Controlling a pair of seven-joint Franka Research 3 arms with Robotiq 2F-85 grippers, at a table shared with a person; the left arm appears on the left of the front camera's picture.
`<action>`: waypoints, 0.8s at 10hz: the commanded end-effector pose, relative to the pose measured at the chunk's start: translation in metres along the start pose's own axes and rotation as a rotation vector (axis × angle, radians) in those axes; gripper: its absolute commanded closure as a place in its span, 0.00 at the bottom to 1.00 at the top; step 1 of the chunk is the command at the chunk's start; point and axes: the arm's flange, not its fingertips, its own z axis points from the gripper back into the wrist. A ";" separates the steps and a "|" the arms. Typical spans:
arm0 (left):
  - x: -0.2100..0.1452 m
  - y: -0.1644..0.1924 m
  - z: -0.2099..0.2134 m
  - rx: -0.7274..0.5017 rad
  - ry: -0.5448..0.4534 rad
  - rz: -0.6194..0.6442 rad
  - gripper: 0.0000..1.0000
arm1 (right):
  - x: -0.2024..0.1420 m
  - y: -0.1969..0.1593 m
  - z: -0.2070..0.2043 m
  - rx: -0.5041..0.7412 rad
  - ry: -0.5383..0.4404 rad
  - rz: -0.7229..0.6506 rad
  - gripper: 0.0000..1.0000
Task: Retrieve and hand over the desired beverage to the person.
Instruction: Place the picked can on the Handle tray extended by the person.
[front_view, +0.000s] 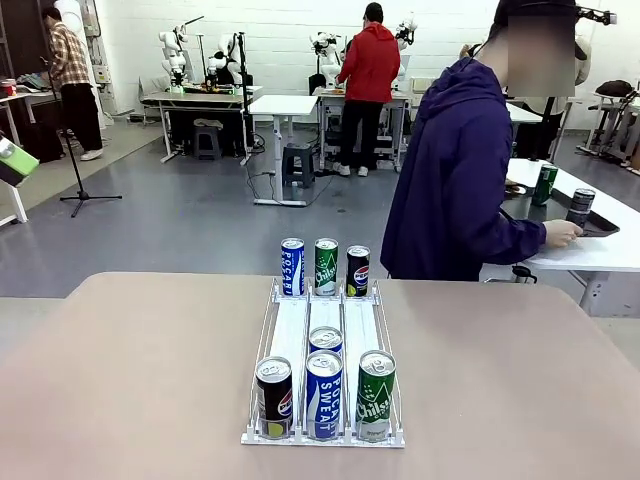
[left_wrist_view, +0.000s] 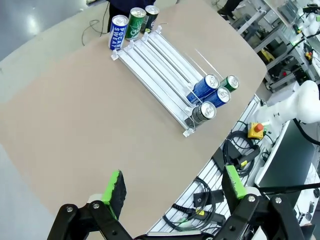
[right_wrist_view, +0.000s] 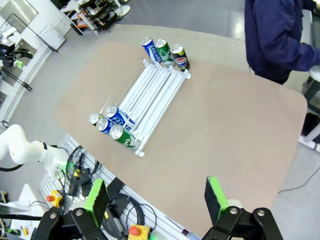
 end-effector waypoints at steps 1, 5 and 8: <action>0.006 0.004 -0.004 -0.037 -0.007 -0.045 0.00 | -0.001 0.000 -0.003 0.029 -0.015 0.013 0.00; 0.000 0.000 0.000 0.000 0.000 0.000 0.00 | -0.001 0.000 -0.003 0.029 -0.015 0.013 0.00; 0.000 0.000 0.000 0.000 0.000 0.000 0.00 | -0.001 0.000 -0.003 0.029 -0.015 0.013 0.00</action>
